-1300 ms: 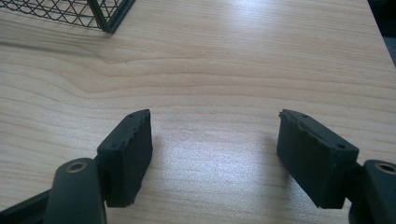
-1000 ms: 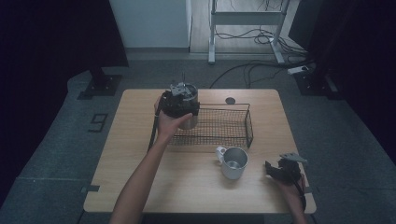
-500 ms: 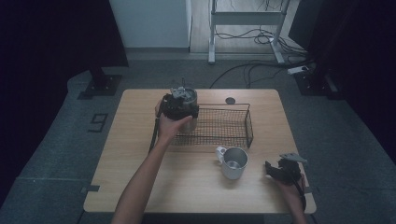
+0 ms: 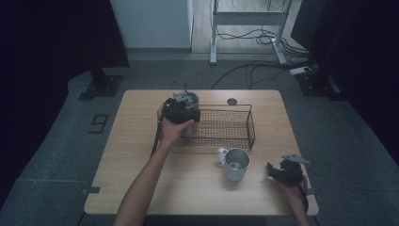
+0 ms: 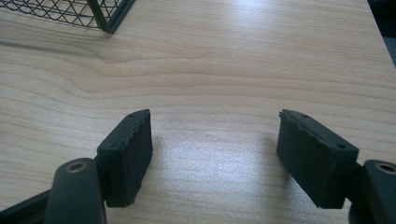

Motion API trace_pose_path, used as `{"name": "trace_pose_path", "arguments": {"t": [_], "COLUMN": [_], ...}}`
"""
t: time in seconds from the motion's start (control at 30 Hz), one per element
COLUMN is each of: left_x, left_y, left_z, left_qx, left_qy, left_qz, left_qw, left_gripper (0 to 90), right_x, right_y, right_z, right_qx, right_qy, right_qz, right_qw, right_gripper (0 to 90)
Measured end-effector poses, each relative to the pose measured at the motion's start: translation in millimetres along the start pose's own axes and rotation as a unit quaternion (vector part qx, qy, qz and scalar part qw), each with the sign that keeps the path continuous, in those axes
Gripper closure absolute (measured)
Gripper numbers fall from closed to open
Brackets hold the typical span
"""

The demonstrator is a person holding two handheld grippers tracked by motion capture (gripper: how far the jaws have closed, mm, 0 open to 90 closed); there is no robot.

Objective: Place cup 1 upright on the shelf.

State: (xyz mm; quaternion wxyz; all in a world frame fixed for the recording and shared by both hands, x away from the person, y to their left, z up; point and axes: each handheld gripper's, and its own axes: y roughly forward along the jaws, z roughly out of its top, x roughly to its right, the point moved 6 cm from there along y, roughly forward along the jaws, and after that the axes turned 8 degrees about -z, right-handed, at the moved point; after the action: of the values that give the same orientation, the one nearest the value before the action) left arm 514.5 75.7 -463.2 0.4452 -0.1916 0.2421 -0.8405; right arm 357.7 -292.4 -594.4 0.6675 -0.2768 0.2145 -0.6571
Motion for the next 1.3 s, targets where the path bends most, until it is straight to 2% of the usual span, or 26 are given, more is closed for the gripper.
{"name": "trace_pose_path", "arguments": {"t": [0.8, 1.1, 1.3], "left_x": [-0.6, -0.3, -0.9], "left_y": [12.0, 17.8, 20.2], "left_z": [-16.4, -20.1, -22.7], "left_qx": [-0.015, -0.025, -0.024], "left_qy": [-0.003, 0.0, -0.003], "left_qz": [0.004, 0.014, 0.009], "left_qw": [0.9999, 0.9996, 0.9997], "left_gripper": [4.0, 4.0, 4.1], "right_x": [0.0, -0.1, -0.1], "right_y": [0.0, 0.1, 0.1], "right_z": [0.0, 0.0, 0.0], "right_qx": [0.0, 0.0, 0.001], "right_qy": [0.0, 0.001, 0.0], "right_qz": [0.0, 0.001, 0.001], "right_qw": [1.0, 1.0, 1.0], "right_gripper": [26.6, 26.6, 26.5]}}
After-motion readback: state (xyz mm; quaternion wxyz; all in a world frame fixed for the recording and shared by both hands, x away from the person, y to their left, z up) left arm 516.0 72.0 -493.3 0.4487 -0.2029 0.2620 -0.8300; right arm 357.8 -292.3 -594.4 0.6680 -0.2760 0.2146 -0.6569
